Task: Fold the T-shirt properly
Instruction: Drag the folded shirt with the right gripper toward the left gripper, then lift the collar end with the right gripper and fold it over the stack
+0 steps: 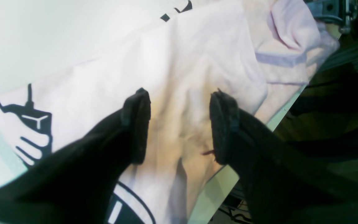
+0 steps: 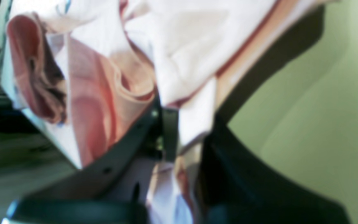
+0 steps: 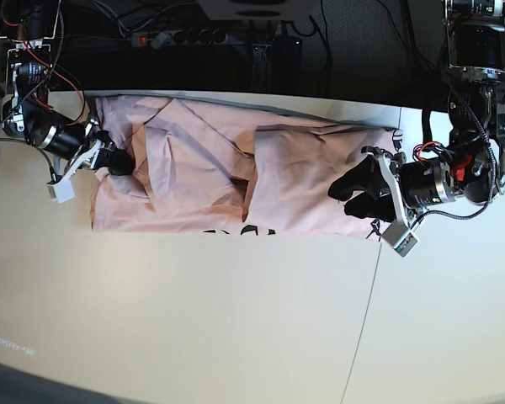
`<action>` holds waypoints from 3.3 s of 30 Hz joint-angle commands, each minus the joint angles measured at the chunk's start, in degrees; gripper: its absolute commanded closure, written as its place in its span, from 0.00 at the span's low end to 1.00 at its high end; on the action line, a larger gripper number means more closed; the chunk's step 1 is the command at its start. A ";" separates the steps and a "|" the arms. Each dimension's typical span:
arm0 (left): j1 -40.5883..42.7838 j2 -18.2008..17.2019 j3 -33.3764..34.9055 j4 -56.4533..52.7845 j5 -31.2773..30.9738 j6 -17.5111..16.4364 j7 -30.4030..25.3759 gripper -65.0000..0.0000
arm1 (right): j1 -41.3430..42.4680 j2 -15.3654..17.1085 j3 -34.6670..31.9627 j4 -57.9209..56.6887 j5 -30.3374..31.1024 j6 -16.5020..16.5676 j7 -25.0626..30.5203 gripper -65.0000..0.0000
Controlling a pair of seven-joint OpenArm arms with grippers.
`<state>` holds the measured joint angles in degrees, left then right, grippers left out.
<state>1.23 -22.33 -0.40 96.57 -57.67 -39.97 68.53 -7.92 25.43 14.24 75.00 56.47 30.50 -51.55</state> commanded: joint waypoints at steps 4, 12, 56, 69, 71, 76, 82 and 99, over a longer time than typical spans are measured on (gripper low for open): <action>-0.92 -1.27 -0.37 0.74 -1.64 -0.03 -1.01 0.48 | 0.00 3.45 1.38 -0.09 -4.26 3.98 -0.96 1.00; -0.85 -3.58 -0.37 0.74 -1.55 -0.03 -1.01 0.48 | -0.09 9.73 5.92 -1.79 -6.56 3.85 -0.98 1.00; 3.85 4.13 0.35 -12.55 9.29 -0.03 -13.05 0.48 | 5.84 12.94 9.86 13.44 8.66 3.82 -7.93 1.00; 3.85 11.56 6.82 -13.60 16.61 -0.03 -14.93 0.48 | 11.52 12.31 -5.49 25.83 1.70 3.76 -7.54 1.00; 3.85 12.20 6.82 -14.73 16.61 -0.03 -15.37 0.48 | 13.33 11.13 -7.74 25.90 0.81 3.41 -7.39 1.00; 3.82 14.14 6.82 -17.53 16.65 -0.03 -16.96 0.48 | 17.11 6.82 -13.81 25.94 -2.05 3.10 -7.39 1.00; 3.69 15.21 6.82 -17.68 16.83 -0.03 -17.18 0.48 | 17.86 1.60 -20.70 28.00 -7.10 3.08 -7.41 1.00; 3.19 15.15 6.80 -17.66 14.84 -0.03 -17.31 0.48 | 17.86 -4.66 -41.33 28.65 -24.70 2.27 -4.31 1.00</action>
<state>4.40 -6.98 6.20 79.05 -44.86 -40.23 48.21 8.91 20.64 -27.35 102.74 30.96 30.48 -57.28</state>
